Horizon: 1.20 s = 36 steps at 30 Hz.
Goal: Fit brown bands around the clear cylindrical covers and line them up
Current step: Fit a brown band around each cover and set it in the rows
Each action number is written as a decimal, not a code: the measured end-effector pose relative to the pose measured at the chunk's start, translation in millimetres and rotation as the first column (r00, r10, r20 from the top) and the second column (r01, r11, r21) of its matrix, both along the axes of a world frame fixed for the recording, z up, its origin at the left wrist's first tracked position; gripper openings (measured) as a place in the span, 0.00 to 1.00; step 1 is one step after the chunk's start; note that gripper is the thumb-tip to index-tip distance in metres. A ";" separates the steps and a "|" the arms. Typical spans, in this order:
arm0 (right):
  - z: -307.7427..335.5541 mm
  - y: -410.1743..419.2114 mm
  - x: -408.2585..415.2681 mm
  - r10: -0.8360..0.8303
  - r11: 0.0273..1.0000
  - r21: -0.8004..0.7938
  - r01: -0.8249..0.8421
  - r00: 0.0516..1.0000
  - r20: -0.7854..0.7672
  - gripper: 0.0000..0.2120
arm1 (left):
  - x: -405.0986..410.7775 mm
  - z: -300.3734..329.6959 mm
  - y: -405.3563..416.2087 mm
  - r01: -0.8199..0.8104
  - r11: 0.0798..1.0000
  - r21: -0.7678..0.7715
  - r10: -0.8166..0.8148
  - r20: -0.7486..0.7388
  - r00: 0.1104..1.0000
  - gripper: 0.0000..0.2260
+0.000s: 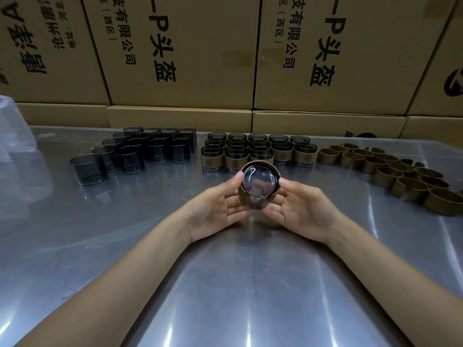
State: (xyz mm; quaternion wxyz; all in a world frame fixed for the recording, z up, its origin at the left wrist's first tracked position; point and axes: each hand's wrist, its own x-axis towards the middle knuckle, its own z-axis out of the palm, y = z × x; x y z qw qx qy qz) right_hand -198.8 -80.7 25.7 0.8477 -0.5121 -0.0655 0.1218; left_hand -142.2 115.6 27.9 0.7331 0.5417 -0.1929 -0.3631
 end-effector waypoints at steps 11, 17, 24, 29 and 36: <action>-1.2 -1.2 -8.1 0.179 0.983 0.002 -0.181 0.974 0.137 0.21 | -7.7 -3.9 -1.4 0.134 0.977 -0.165 -0.121 0.086 0.989 0.27; -0.9 -3.7 -9.1 0.218 0.976 -0.007 -0.220 0.966 0.141 0.18 | -11.7 -3.4 -2.8 0.163 0.969 -0.184 -0.146 0.103 0.984 0.27; 9.0 18.2 -4.4 -0.238 0.955 -0.189 0.231 0.971 -0.014 0.33 | -18.5 3.9 -12.6 -0.163 0.986 -0.015 0.164 0.149 0.975 0.22; 11.1 55.7 -7.4 -0.576 0.717 -0.269 0.643 0.764 0.291 0.24 | -32.7 1.5 -32.2 -0.551 0.831 -0.079 0.523 0.447 0.726 0.27; 11.3 60.4 -10.7 -0.607 0.717 -0.187 0.671 0.734 0.305 0.22 | -39.8 2.0 -35.8 -0.535 0.816 -0.217 0.557 0.543 0.629 0.28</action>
